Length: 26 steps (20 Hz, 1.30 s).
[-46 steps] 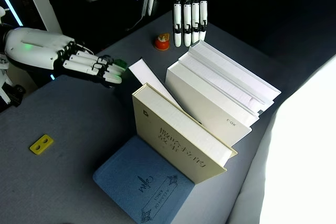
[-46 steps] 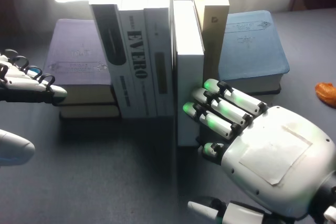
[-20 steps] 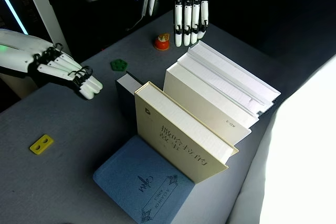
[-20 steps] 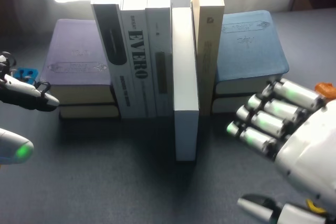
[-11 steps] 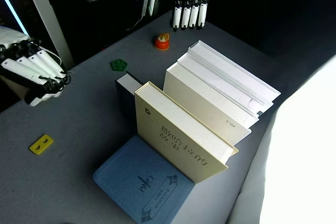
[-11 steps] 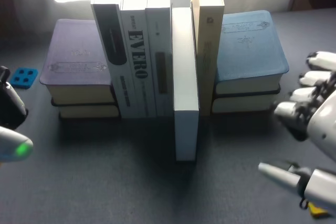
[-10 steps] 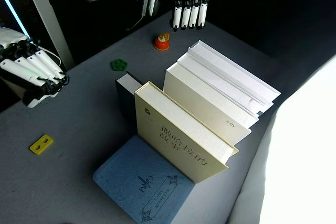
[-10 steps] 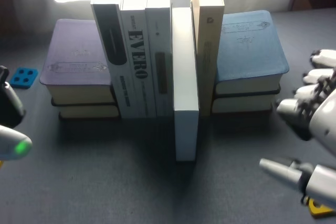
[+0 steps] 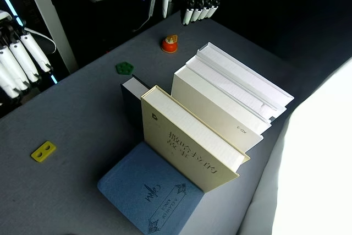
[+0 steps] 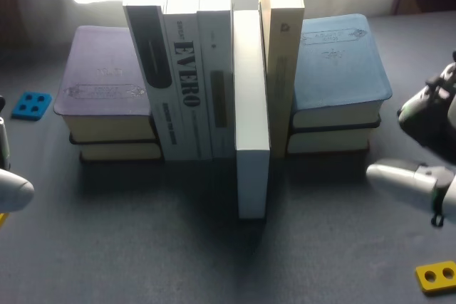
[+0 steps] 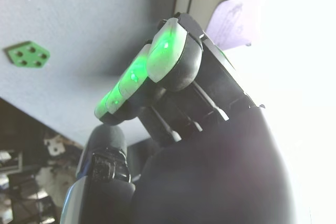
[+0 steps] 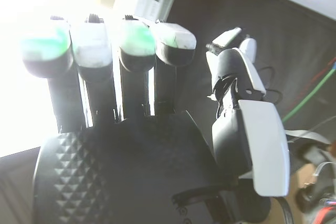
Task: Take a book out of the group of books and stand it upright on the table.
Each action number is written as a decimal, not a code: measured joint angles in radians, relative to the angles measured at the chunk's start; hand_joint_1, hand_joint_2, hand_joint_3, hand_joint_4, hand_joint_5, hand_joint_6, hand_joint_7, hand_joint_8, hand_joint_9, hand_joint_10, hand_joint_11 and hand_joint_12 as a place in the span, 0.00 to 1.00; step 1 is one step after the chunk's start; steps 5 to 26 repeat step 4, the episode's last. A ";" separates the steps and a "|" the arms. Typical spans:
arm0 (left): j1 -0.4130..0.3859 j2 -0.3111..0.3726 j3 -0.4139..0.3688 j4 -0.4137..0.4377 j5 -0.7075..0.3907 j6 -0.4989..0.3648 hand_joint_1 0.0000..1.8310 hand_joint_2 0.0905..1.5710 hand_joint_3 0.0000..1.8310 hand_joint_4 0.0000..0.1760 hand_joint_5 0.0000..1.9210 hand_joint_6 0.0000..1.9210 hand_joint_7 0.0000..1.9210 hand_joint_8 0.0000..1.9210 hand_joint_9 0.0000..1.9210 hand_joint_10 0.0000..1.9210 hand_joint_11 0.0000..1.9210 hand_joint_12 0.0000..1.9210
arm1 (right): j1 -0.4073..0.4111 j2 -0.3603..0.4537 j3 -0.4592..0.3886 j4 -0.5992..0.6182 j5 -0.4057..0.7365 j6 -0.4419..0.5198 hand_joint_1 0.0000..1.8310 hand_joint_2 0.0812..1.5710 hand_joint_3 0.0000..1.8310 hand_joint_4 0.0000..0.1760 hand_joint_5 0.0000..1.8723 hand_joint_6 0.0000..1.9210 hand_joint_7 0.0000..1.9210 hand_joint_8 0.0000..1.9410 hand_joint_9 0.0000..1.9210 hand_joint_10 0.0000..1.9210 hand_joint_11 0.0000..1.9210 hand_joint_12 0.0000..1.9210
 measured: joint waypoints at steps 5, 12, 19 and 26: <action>0.002 0.000 0.000 0.001 -0.003 0.000 0.01 0.88 0.00 0.00 0.60 1.00 0.68 1.00 0.69 1.00 0.68 1.00 | 0.073 0.000 0.042 0.059 -0.150 0.002 0.00 0.82 0.00 0.00 0.58 0.99 0.66 0.94 0.66 1.00 0.61 1.00; 0.002 0.000 0.000 0.001 -0.003 0.000 0.01 0.88 0.00 0.00 0.60 1.00 0.68 1.00 0.69 1.00 0.68 1.00 | 0.073 0.000 0.042 0.059 -0.150 0.002 0.00 0.82 0.00 0.00 0.58 0.99 0.66 0.94 0.66 1.00 0.61 1.00; 0.002 0.000 0.000 0.001 -0.003 0.000 0.01 0.88 0.00 0.00 0.60 1.00 0.68 1.00 0.69 1.00 0.68 1.00 | 0.073 0.000 0.042 0.059 -0.150 0.002 0.00 0.82 0.00 0.00 0.58 0.99 0.66 0.94 0.66 1.00 0.61 1.00; 0.002 0.000 0.000 0.001 -0.003 0.000 0.01 0.88 0.00 0.00 0.60 1.00 0.68 1.00 0.69 1.00 0.68 1.00 | 0.073 0.000 0.042 0.059 -0.150 0.002 0.00 0.82 0.00 0.00 0.58 0.99 0.66 0.94 0.66 1.00 0.61 1.00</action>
